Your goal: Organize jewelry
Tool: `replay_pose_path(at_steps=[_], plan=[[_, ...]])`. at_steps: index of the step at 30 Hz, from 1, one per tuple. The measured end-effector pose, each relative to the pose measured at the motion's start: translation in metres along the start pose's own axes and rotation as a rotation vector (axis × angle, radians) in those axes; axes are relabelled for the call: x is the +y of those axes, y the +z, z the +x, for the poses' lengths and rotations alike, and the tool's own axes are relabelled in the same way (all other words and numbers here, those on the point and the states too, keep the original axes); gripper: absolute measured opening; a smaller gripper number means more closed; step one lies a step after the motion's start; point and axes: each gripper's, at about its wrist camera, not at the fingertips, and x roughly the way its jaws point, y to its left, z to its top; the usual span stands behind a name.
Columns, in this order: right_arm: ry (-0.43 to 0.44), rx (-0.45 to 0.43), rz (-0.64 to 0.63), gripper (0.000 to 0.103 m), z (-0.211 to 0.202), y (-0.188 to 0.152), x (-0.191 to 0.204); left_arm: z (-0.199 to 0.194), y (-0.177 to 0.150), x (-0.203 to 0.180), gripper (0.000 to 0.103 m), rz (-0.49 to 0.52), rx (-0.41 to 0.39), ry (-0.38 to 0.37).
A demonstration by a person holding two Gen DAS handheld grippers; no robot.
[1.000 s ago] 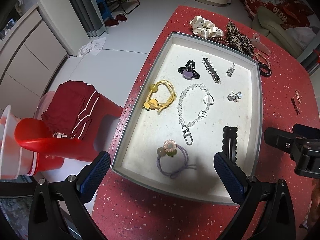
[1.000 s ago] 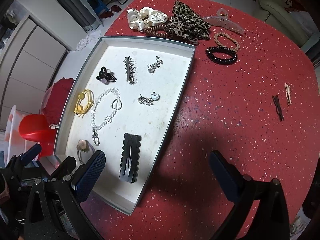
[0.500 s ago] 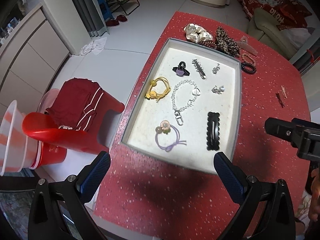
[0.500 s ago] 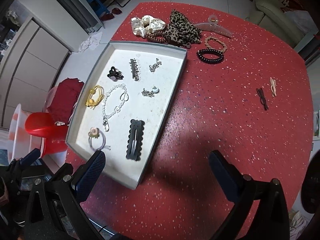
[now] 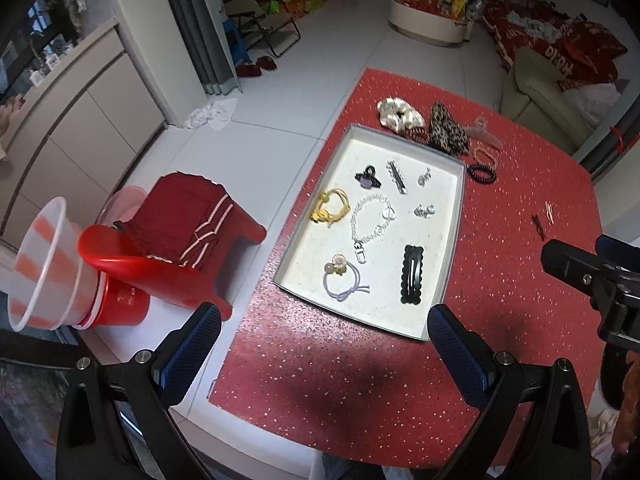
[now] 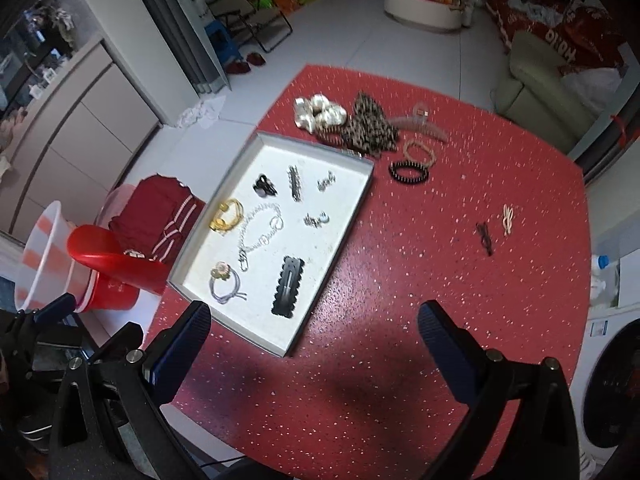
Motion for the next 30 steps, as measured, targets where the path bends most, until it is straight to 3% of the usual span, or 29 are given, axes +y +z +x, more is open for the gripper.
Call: replay_pose_path(at_steps=[8, 30], plan=[[-0.023, -0.06, -0.04, 0.103, -0.03, -0.002, 0.012, -0.022, -0.003, 0.002, 0.103, -0.025, -0.028, 0.005], [-0.009, -0.06, -0.041, 0.103, -0.033, 0.0, 0.014, -0.028, -0.001, 0.0, 0.103, -0.039, -0.041, 0.008]])
